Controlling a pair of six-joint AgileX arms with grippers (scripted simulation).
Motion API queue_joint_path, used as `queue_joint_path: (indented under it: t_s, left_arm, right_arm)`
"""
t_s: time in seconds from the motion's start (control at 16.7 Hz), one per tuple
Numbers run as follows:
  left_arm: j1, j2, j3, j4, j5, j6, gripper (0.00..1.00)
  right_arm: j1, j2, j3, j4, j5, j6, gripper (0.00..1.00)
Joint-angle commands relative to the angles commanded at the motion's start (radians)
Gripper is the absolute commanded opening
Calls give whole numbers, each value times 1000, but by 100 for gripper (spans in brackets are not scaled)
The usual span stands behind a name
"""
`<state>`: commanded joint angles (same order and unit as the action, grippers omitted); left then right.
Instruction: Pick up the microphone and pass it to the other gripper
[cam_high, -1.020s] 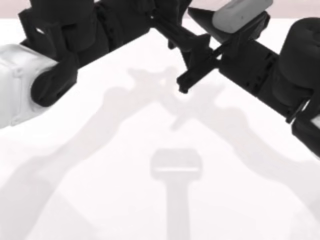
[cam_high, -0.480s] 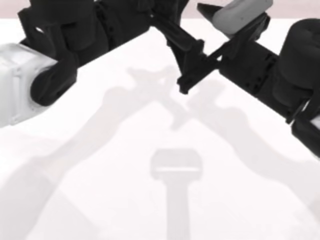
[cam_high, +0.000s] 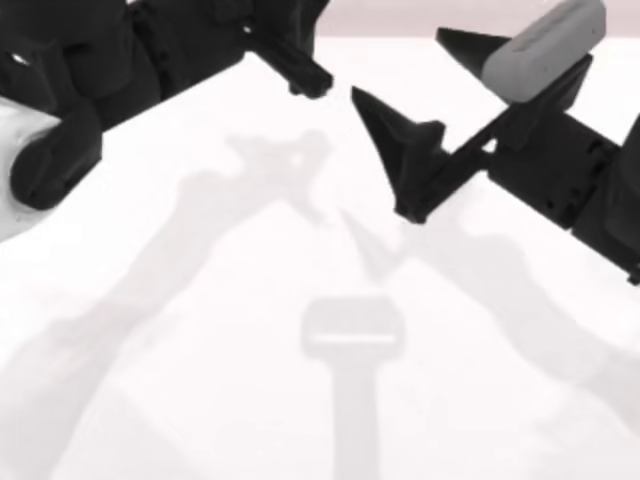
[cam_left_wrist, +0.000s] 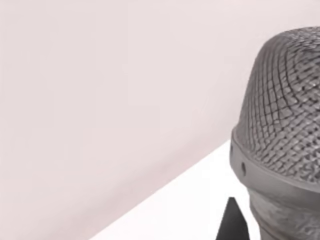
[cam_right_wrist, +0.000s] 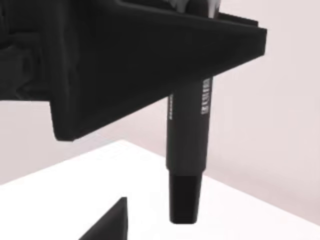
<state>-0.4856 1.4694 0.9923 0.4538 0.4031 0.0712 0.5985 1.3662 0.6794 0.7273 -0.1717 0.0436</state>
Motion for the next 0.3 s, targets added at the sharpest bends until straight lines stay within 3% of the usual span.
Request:
queue_joint_path:
  t_s: [0.3]
  left_arm:
    - [73,-44,-33,-3,67,-2,0]
  right_arm:
    - [-12,-122,-105,-19,-23,1,100]
